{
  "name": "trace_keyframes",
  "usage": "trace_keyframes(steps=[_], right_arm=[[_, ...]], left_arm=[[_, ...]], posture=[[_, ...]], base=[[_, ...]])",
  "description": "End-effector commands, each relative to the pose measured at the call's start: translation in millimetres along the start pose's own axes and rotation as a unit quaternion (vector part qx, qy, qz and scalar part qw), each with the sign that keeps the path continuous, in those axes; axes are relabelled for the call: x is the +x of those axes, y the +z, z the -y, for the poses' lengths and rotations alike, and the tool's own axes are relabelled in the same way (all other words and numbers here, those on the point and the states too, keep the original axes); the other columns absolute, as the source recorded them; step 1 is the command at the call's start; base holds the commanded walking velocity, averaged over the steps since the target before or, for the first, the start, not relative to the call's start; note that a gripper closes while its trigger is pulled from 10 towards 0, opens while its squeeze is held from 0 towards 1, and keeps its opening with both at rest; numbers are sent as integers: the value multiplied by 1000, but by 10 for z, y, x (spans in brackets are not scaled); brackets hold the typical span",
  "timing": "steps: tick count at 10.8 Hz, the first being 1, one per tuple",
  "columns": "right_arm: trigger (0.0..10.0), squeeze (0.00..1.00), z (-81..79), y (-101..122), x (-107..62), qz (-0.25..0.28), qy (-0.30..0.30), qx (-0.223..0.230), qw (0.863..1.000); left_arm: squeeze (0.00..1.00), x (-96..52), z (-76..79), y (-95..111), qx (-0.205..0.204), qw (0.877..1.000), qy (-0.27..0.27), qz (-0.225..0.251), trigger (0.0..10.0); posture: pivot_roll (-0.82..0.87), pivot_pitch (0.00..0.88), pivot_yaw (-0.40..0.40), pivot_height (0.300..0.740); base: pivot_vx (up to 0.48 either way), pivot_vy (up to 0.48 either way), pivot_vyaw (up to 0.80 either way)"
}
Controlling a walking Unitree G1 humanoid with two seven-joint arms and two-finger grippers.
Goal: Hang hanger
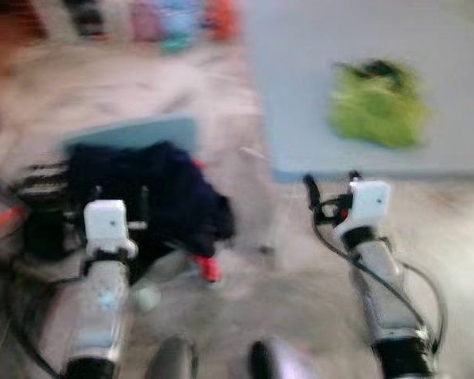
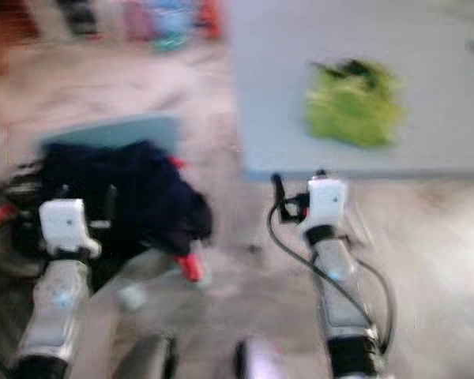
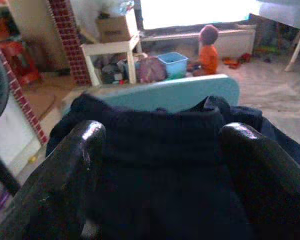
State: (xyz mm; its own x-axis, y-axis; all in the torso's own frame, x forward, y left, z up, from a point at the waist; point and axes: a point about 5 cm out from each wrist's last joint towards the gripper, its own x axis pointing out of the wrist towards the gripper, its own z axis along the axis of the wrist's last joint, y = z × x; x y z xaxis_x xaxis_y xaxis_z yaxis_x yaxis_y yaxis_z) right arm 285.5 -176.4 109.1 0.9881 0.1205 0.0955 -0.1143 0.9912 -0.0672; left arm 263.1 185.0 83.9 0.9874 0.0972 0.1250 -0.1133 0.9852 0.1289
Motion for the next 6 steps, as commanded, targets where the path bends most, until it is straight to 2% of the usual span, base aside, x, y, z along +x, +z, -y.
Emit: trace_keyframes(steps=[1,3,6], right_arm=[[10000,0,11,-25,-25,-4,-1,0,1000],[10000,0,20,-41,-25,-8,-7,1,1000],[10000,0,18,-45,-22,-8,-9,0,1000]], left_arm=[[0,-27,-1,-28,3,1000,-3,-7,10000],[0,-27,-4,-30,5,1000,-4,-6,10000],[0,-2,-6,-11,7,1000,-6,-1,10000]], posture=[[16,156,-73,740],[17,155,-72,740],[18,154,-70,740]], base=[[0,0,700],[0,0,0],[261,0,0]])
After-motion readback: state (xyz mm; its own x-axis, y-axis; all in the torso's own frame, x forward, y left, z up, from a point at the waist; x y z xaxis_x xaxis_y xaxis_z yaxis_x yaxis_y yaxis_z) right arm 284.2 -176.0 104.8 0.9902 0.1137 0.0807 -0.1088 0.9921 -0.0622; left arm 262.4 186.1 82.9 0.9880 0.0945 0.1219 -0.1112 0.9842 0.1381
